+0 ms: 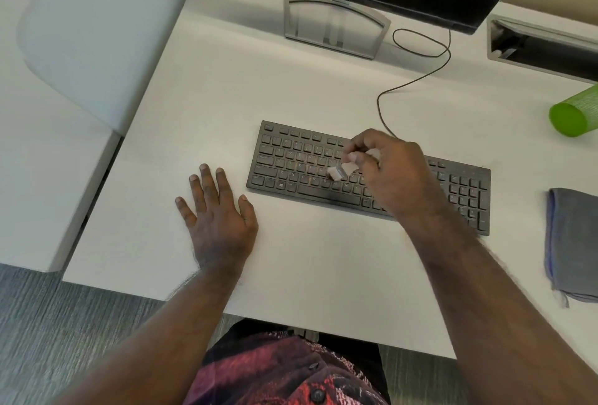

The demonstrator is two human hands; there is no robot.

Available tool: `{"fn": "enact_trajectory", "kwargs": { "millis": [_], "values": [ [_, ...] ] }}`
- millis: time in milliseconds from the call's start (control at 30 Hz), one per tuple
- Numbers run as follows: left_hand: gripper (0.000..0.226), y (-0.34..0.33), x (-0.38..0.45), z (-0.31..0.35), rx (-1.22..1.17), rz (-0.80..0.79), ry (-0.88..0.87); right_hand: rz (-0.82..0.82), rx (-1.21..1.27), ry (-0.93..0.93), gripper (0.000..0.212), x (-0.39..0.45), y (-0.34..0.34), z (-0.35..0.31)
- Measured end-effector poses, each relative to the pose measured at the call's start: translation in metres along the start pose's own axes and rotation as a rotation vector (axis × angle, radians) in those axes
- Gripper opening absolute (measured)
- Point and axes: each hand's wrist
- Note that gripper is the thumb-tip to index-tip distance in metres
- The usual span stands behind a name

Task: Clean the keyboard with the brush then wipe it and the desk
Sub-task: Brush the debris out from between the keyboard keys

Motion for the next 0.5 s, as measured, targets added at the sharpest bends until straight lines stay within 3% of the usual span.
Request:
{"fn": "enact_trajectory", "kwargs": {
  "millis": [300,500],
  "values": [
    [0.072,0.001,0.0,0.001,0.003,0.002,-0.003,-0.076,0.089,0.128,0.015,0.01,-0.043,-0.023],
    [0.072,0.001,0.0,0.001,0.006,-0.004,-0.001,0.018,0.188,0.105,0.011,0.017,-0.04,-0.028]
  ]
}}
Point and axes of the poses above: each hand's wrist, its own x-axis towards the middle knuckle, its own y-axis out of the back of the hand, z = x × y, and after that the axes turned 3 degrees about y, right-handed
